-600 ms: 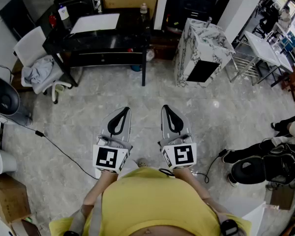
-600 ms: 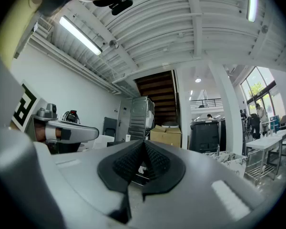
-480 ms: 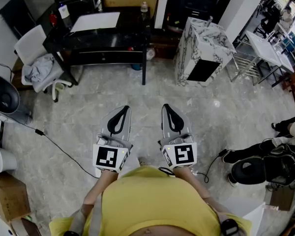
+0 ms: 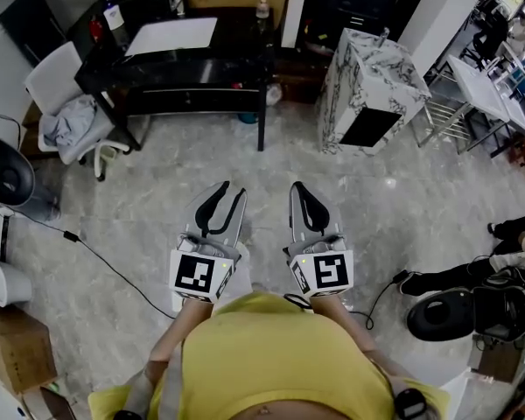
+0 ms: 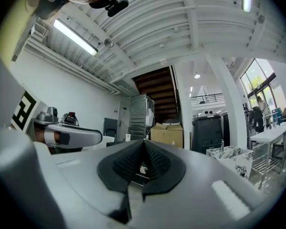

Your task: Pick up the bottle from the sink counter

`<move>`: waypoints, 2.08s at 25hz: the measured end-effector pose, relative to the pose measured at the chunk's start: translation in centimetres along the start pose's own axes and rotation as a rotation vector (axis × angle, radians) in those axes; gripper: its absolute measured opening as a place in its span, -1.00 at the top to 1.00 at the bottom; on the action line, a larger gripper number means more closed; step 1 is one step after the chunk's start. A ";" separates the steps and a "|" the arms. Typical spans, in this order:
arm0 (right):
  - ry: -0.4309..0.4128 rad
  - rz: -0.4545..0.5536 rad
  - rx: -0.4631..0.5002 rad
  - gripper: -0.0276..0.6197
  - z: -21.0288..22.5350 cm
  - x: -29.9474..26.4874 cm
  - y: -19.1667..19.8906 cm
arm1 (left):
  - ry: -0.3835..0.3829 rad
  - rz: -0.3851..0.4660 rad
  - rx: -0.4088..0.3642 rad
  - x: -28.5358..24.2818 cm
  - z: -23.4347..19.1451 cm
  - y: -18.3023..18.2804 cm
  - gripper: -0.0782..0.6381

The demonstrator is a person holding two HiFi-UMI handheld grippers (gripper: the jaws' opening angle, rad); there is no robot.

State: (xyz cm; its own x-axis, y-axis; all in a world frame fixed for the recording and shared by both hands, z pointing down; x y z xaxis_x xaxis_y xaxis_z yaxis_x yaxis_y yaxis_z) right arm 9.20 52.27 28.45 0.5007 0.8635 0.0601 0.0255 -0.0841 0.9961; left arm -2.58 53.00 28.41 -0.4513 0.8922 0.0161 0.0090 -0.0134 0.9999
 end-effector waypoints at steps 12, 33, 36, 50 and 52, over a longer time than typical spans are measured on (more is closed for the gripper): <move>0.010 -0.014 0.041 0.91 4.4 -17.0 1.9 | 0.024 0.010 0.019 -13.3 -12.4 0.9 0.45; 0.074 -0.058 0.042 0.91 10.7 -35.6 4.8 | 0.151 -0.021 0.027 -29.9 -23.7 2.3 0.22; 0.067 -0.044 0.046 0.91 11.7 -37.9 5.1 | 0.141 -0.016 0.021 -31.9 -25.0 2.7 0.20; -0.027 -0.031 0.058 0.91 22.5 -53.8 7.8 | 0.100 -0.005 0.039 -50.2 -31.1 4.3 0.17; -0.043 -0.035 0.057 0.91 24.7 -56.4 7.9 | 0.090 0.003 0.040 -53.6 -32.0 3.6 0.17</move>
State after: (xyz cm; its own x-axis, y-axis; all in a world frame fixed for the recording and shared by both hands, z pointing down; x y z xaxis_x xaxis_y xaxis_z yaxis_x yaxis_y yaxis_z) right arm 2.52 -9.42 31.33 0.5355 0.8442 0.0215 0.0923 -0.0838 0.9922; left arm -6.95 -9.32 31.24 -0.5294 0.8481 0.0208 0.0448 0.0035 0.9990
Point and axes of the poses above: the fingertips, and each gripper's own axes: x backward along the fingers, z to its right, y out of its underside, the point moved 1 cm from there along x, backward along the fingers, and after that the axes turned 1 degree about -y, right-handed, at the moved point
